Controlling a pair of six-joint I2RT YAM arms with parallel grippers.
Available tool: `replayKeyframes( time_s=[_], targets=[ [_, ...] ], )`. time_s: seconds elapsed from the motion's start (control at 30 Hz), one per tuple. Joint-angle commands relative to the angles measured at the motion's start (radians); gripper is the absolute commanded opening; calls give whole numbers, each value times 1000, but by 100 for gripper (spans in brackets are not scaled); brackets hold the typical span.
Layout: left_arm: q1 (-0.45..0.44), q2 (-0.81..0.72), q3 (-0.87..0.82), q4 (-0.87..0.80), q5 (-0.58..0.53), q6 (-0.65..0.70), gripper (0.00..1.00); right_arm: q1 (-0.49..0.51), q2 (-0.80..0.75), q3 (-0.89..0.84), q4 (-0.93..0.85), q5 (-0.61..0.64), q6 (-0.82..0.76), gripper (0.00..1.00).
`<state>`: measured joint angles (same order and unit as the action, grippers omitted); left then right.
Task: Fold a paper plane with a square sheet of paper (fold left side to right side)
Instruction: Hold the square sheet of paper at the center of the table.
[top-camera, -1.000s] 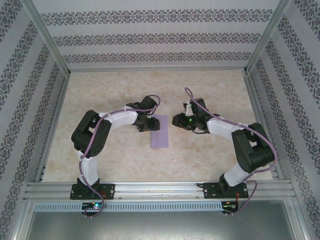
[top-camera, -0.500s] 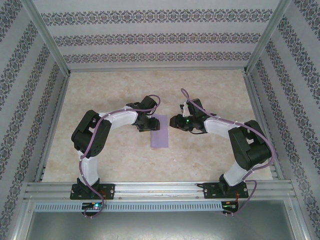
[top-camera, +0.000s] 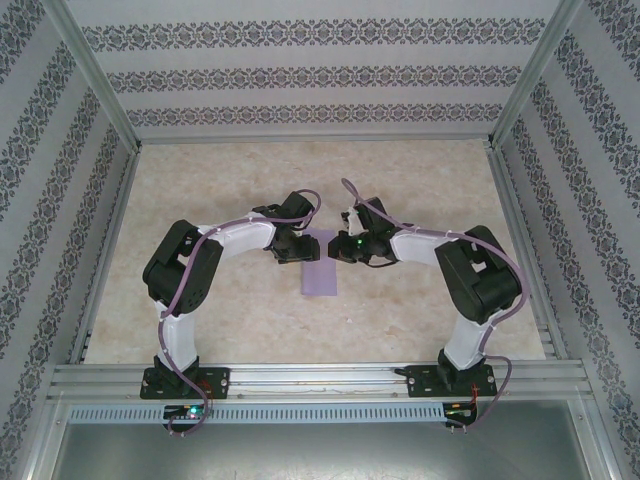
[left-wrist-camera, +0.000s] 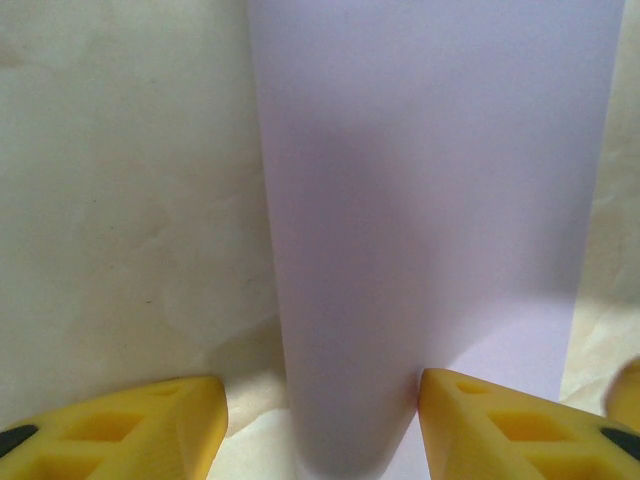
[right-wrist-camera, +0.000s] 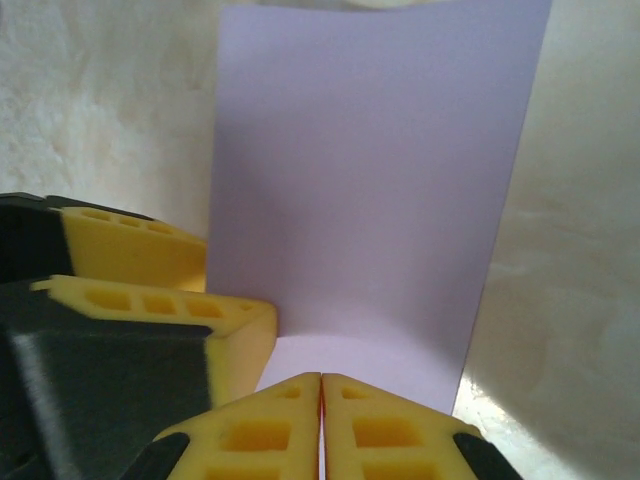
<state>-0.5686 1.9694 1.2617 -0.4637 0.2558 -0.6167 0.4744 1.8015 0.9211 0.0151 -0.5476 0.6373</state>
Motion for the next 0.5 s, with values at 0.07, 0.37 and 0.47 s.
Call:
replayKeyframes(
  time_s=[0.07, 0.37, 0.47],
  targets=[
    [-68, 161, -53, 119, 85, 17, 56, 11, 49, 21, 13, -12, 13, 9],
    [-67, 112, -68, 122, 63, 25, 56, 13, 101, 3, -8, 17, 7, 4],
    [-66, 74, -70, 110, 39, 39, 57, 13, 109, -13, -10, 27, 7, 3]
  ],
)
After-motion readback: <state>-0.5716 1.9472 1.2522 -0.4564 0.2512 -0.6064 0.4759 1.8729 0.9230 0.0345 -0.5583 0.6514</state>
